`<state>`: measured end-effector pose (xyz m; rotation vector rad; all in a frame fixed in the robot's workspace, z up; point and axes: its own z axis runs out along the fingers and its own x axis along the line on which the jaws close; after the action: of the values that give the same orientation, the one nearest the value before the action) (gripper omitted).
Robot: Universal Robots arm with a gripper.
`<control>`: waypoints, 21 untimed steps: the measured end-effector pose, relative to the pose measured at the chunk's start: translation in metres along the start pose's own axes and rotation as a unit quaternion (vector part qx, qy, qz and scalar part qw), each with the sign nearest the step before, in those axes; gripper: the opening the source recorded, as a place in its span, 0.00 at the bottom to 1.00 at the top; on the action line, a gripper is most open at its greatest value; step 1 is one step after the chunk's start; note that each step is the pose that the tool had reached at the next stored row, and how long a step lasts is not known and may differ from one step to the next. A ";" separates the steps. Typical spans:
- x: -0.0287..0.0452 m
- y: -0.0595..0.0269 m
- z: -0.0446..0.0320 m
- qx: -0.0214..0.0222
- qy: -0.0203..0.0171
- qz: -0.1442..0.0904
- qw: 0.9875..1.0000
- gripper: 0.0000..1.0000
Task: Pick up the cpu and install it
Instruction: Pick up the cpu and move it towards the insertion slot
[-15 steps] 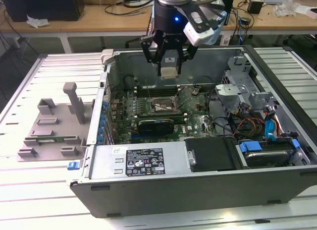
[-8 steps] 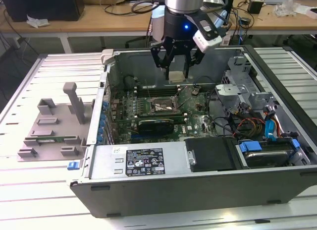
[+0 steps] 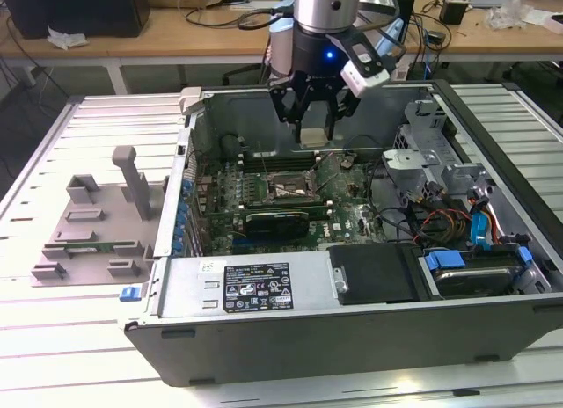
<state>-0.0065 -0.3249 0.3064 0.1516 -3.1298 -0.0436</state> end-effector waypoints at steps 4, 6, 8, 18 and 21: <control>0.0025 0.0039 0.0073 0.000 -0.001 -0.003 1.000 0.55; 0.0075 0.0047 0.0108 0.000 -0.001 -0.003 1.000 0.55; 0.0157 0.0059 0.0167 0.001 -0.001 -0.003 1.000 0.55; 0.0317 0.0078 0.0381 0.003 -0.002 0.027 1.000 0.55; 0.0320 0.0078 0.0398 0.003 -0.002 0.028 1.000 0.55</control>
<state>-0.0394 -0.3192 0.2670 0.0636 -3.1356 -0.0346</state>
